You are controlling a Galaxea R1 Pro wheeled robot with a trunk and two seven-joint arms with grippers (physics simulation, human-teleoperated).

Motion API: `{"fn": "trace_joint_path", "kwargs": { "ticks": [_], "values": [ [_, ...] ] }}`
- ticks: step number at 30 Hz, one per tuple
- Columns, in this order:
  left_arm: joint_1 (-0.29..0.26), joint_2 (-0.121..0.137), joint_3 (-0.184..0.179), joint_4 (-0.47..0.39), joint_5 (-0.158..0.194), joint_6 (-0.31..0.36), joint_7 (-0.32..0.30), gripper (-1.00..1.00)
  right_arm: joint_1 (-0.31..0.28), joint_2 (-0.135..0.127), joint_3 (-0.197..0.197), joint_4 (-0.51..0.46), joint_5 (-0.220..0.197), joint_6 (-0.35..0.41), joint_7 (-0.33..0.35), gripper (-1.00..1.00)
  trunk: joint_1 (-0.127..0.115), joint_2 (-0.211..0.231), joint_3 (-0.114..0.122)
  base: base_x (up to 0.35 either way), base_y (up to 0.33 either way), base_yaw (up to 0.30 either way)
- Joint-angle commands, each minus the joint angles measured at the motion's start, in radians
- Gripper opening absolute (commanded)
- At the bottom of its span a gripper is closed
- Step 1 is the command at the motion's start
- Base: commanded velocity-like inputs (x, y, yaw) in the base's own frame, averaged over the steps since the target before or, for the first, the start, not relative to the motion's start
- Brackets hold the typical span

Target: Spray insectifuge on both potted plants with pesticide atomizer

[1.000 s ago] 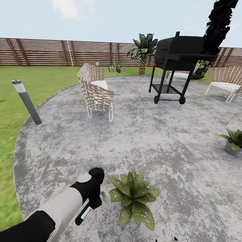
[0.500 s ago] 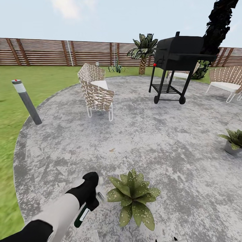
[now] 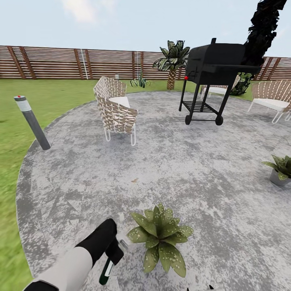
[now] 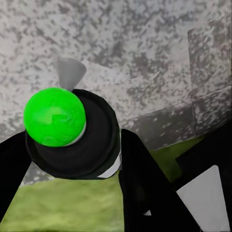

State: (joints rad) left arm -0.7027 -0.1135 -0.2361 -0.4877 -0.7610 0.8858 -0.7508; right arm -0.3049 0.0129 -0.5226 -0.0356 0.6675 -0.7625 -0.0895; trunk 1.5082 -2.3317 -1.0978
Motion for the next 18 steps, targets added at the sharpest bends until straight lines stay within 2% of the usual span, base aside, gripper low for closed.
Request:
{"fn": "trace_joint_path", "kwargs": {
  "ticks": [1,3,6,10,15,18],
  "values": [
    [0.006,0.002,-0.002,0.002,0.029,0.003,0.066,-1.00,0.000,0.000,-0.002,0.000,0.011,-0.001,-0.009,1.00,0.000,0.000,-0.001,0.000,0.000,0.000],
    [0.009,0.001,-0.001,-0.003,0.076,-0.007,0.119,-1.00,0.000,0.000,-0.002,0.000,0.011,-0.001,-0.010,1.00,0.000,0.000,-0.001,0.000,0.000,0.000],
    [0.010,0.001,-0.003,0.004,0.113,-0.061,0.137,-1.00,0.000,0.000,-0.002,0.000,0.011,-0.001,-0.010,1.00,0.000,0.000,-0.001,0.000,0.000,0.000],
    [0.011,0.001,-0.003,0.006,0.119,-0.074,0.140,-1.00,0.000,-0.001,-0.002,0.000,0.011,-0.001,-0.010,1.00,0.000,0.000,-0.001,0.064,0.000,0.000],
    [0.020,0.005,-0.002,0.011,0.118,-0.078,0.140,-1.00,0.000,-0.001,-0.003,0.000,0.011,-0.001,-0.010,1.00,0.000,0.000,-0.001,0.023,0.000,-0.204],
    [0.023,0.010,-0.002,0.006,0.118,-0.079,0.140,-1.00,0.000,-0.001,-0.003,0.000,0.011,-0.001,-0.010,1.00,0.000,0.000,-0.001,-0.083,-0.049,-0.044]
  ]
}}
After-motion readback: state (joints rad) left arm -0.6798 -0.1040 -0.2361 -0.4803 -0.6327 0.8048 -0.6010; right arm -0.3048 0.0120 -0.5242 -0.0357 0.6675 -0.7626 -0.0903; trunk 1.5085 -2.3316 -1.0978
